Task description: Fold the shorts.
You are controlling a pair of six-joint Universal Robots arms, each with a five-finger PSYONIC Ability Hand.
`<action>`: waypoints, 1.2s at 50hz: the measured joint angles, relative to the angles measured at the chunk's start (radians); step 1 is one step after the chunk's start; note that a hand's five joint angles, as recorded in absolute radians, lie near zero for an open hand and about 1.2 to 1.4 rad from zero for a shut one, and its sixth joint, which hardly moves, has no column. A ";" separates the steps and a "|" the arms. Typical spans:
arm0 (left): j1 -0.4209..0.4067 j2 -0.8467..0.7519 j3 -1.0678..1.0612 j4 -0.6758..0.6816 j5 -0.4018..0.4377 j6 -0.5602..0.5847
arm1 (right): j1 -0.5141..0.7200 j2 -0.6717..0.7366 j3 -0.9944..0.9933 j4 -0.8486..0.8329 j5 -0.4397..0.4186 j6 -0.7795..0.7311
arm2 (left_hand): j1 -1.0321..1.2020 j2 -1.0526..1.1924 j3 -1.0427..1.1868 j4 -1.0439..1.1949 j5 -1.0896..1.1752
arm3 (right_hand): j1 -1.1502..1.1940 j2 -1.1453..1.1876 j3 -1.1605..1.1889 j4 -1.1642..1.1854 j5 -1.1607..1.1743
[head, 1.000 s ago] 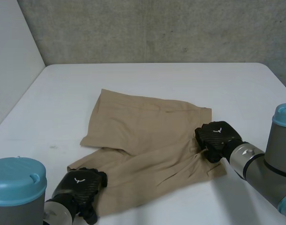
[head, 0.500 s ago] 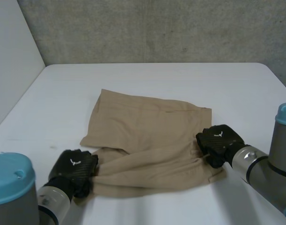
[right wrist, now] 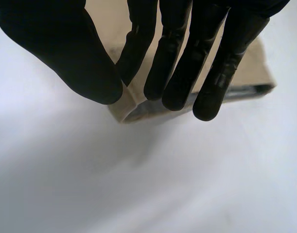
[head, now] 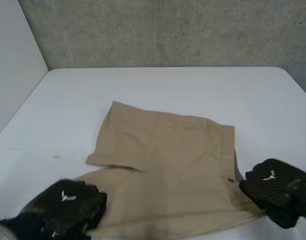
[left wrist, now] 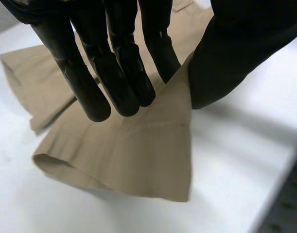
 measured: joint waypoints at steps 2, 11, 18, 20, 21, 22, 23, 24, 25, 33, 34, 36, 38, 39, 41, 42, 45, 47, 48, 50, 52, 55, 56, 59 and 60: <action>0.005 0.043 0.024 -0.083 0.062 -0.007 | -0.066 -0.065 -0.017 0.068 -0.061 -0.036 | 0.000 0.000 0.000 0.000 0.000 | 0.000 0.000 0.000 0.000 0.000; 0.079 0.068 0.052 -0.086 0.190 -0.030 | -0.207 -0.112 -0.062 0.135 -0.266 -0.057 | 0.000 0.001 0.000 0.000 0.000 | 0.000 0.000 0.000 0.000 0.001; 0.107 -0.069 0.057 0.094 0.187 -0.030 | -0.217 -0.013 -0.038 0.031 -0.308 -0.042 | 0.000 0.001 0.000 0.000 0.000 | 0.000 0.000 0.000 0.000 0.002; 0.111 -0.144 0.080 0.178 0.182 -0.026 | -0.202 0.043 -0.042 -0.024 -0.297 -0.027 | 0.000 0.001 0.000 0.000 0.000 | 0.000 0.000 0.000 0.000 0.002; 0.112 -0.177 0.093 0.211 0.180 -0.025 | -0.192 0.070 -0.047 -0.049 -0.289 -0.017 | 0.000 0.001 0.000 0.000 0.000 | 0.000 0.000 0.000 0.000 0.002; 0.113 -0.235 0.121 0.265 0.177 -0.023 | -0.172 0.112 -0.059 -0.086 -0.273 0.003 | 0.000 0.001 0.000 0.000 0.000 | 0.000 0.000 0.000 0.000 0.002; 0.113 -0.235 0.121 0.265 0.177 -0.023 | -0.172 0.112 -0.059 -0.086 -0.273 0.003 | 0.000 0.001 0.000 0.000 0.000 | 0.000 0.000 0.000 0.000 0.002; 0.114 -0.264 0.137 0.290 0.176 -0.022 | -0.167 0.123 -0.063 -0.096 -0.268 0.010 | 0.000 0.001 0.000 0.000 0.000 | 0.000 0.000 0.000 0.000 0.002; 0.115 -0.333 0.181 0.339 0.173 -0.020 | -0.136 0.176 -0.086 -0.141 -0.240 0.044 | 0.000 0.001 0.001 0.000 0.000 | 0.000 0.000 0.000 0.000 0.002; 0.119 -0.622 0.433 0.430 0.171 -0.016 | 0.006 0.368 -0.223 -0.334 -0.075 0.188 | 0.000 0.001 0.001 0.000 0.000 | 0.000 0.000 0.000 0.000 0.002; 0.119 -0.655 0.467 0.432 0.171 -0.015 | 0.019 0.387 -0.238 -0.356 -0.056 0.203 | 0.000 0.001 0.001 0.000 0.000 | 0.000 0.000 0.000 0.000 0.003; 0.122 -0.756 0.577 0.437 0.173 -0.006 | 0.051 0.451 -0.287 -0.435 0.011 0.251 | 0.000 0.001 0.001 0.000 0.000 | 0.000 0.000 0.000 0.000 0.003; 0.123 -0.792 0.617 0.443 0.173 0.000 | 0.061 0.472 -0.303 -0.466 0.035 0.268 | 0.000 0.001 0.001 0.000 0.000 | 0.000 0.000 0.000 0.000 0.003; 0.125 -0.842 0.673 0.456 0.174 0.013 | 0.071 0.497 -0.321 -0.505 0.063 0.288 | 0.000 0.001 0.001 0.000 0.000 | 0.000 0.000 0.002 0.000 0.003; 0.129 -0.891 0.725 0.478 0.173 0.029 | 0.088 0.535 -0.347 -0.571 0.107 0.315 | 0.000 0.001 0.001 0.000 0.000 | 0.000 0.000 0.004 0.000 0.004; 0.134 -0.945 0.782 0.509 0.171 0.052 | 0.102 0.565 -0.367 -0.633 0.144 0.332 | 0.000 0.002 0.001 0.000 0.000 | 0.000 0.000 0.004 0.000 0.004; 0.144 -1.051 0.892 0.596 0.155 0.105 | 0.128 0.618 -0.397 -0.750 0.209 0.350 | 0.000 0.002 0.001 0.000 0.000 | 0.000 0.000 0.006 0.000 0.006; 0.147 -1.087 0.931 0.633 0.145 0.123 | 0.139 0.649 -0.413 -0.817 0.239 0.354 | 0.000 0.002 0.001 0.000 0.000 | 0.000 0.000 0.006 0.000 0.007; 0.148 -1.100 0.944 0.646 0.141 0.129 | 0.142 0.658 -0.418 -0.836 0.245 0.354 | 0.000 0.002 0.001 0.000 0.000 | 0.000 0.000 0.006 0.000 0.007; 0.151 -1.146 0.993 0.699 0.128 0.148 | 0.152 0.704 -0.440 -0.911 0.269 0.350 | 0.000 0.002 0.001 0.000 0.000 | 0.000 0.000 0.006 0.000 0.007; 0.151 -1.166 1.012 0.723 0.124 0.154 | 0.157 0.728 -0.452 -0.941 0.276 0.346 | -0.001 0.002 0.001 0.000 0.000 | 0.000 0.000 0.006 0.000 0.007; 0.148 -1.196 1.032 0.767 0.131 0.159 | 0.168 0.790 -0.487 -0.984 0.285 0.330 | 0.000 0.002 0.002 0.000 0.000 | 0.000 0.000 0.006 0.000 0.007; 0.145 -1.204 1.034 0.783 0.137 0.160 | 0.172 0.812 -0.501 -0.992 0.287 0.323 | 0.000 0.002 0.002 0.000 0.000 | 0.000 0.000 0.006 0.000 0.007; 0.137 -1.225 1.030 0.832 0.157 0.161 | 0.179 0.853 -0.528 -1.001 0.291 0.312 | -0.150 -0.185 -0.159 -0.166 -0.133 | -0.007 -0.020 -0.014 -0.021 -0.008; 0.134 -1.230 1.029 0.847 0.163 0.161 | 0.181 0.863 -0.535 -1.002 0.292 0.310 | -0.218 -0.249 -0.241 -0.227 -0.193 | -0.023 -0.068 -0.058 -0.069 -0.044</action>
